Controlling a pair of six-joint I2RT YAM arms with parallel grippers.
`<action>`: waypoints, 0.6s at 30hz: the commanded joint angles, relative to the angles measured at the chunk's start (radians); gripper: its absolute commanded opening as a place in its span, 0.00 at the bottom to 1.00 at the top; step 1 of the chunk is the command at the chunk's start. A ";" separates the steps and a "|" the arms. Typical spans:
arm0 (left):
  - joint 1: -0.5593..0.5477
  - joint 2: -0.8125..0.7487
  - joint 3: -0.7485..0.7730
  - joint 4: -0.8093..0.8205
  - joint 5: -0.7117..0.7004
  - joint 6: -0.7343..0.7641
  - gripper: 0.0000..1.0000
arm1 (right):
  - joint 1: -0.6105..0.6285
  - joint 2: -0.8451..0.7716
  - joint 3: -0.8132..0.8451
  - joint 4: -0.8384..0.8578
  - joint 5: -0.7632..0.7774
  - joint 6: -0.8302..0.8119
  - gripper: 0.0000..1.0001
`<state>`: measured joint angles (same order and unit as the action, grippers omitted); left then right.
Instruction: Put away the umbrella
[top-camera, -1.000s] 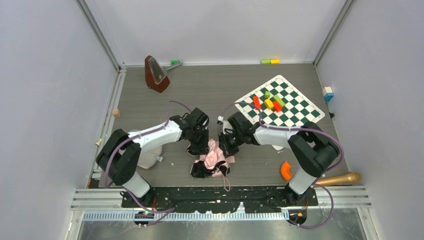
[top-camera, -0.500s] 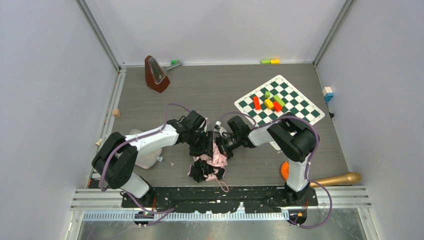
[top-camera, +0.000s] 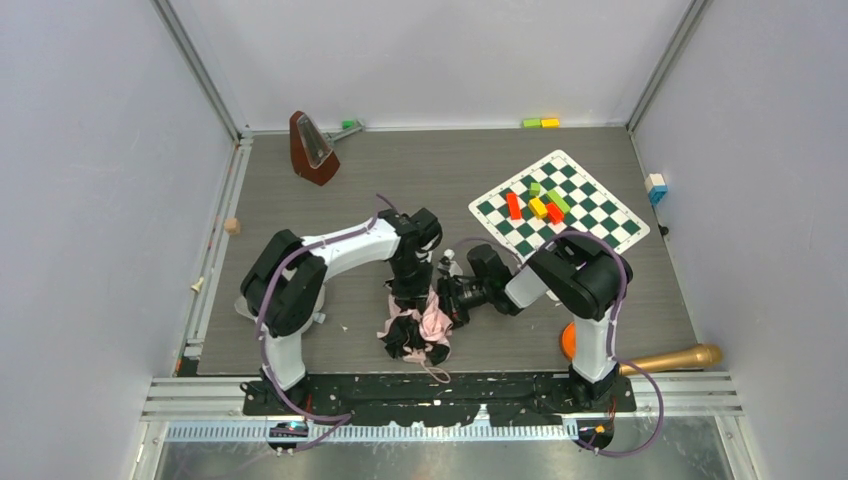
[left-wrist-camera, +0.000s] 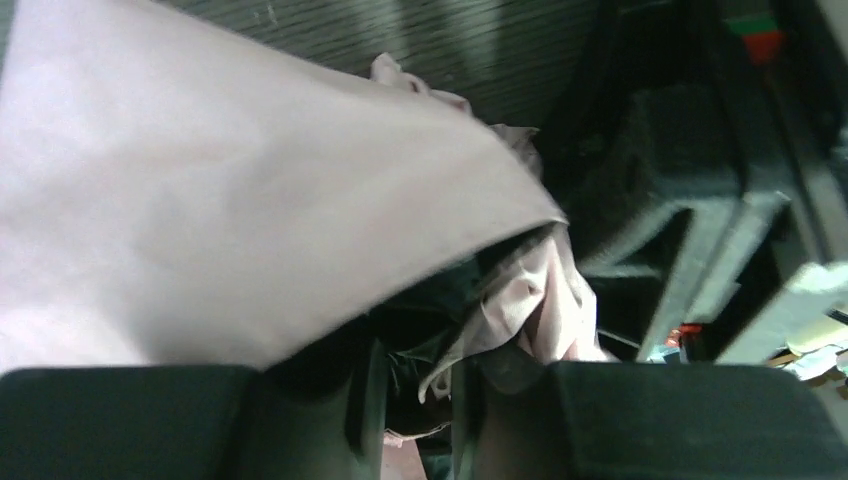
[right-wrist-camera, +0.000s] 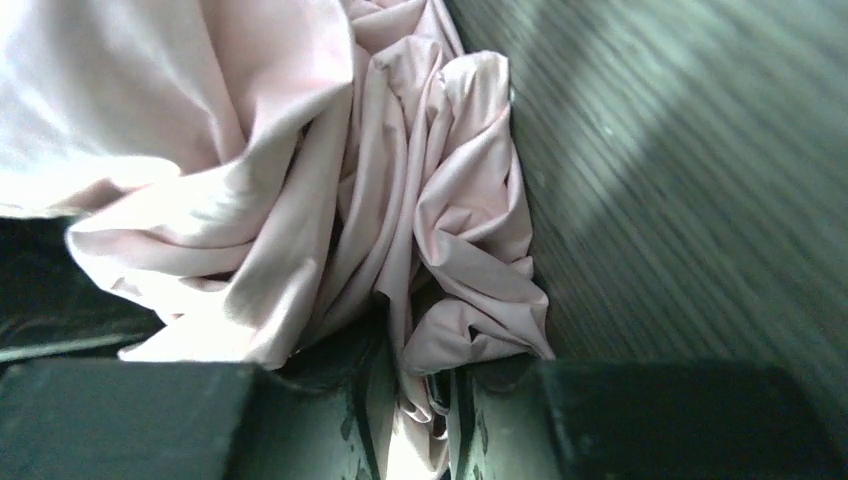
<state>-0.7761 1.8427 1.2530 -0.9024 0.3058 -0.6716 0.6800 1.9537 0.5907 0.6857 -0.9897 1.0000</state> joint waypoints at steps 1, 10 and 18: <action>-0.025 0.165 -0.052 -0.040 -0.193 -0.003 0.15 | -0.018 -0.127 -0.003 0.024 0.134 0.006 0.35; -0.020 0.244 -0.076 0.016 -0.198 -0.010 0.00 | -0.069 -0.458 0.063 -0.530 0.341 -0.283 0.49; -0.011 0.193 -0.130 0.138 -0.110 0.017 0.00 | 0.034 -0.668 0.128 -1.022 0.749 -0.420 0.49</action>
<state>-0.7719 1.9297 1.2388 -0.9638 0.3485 -0.6983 0.6323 1.3338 0.6895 -0.0429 -0.5144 0.6724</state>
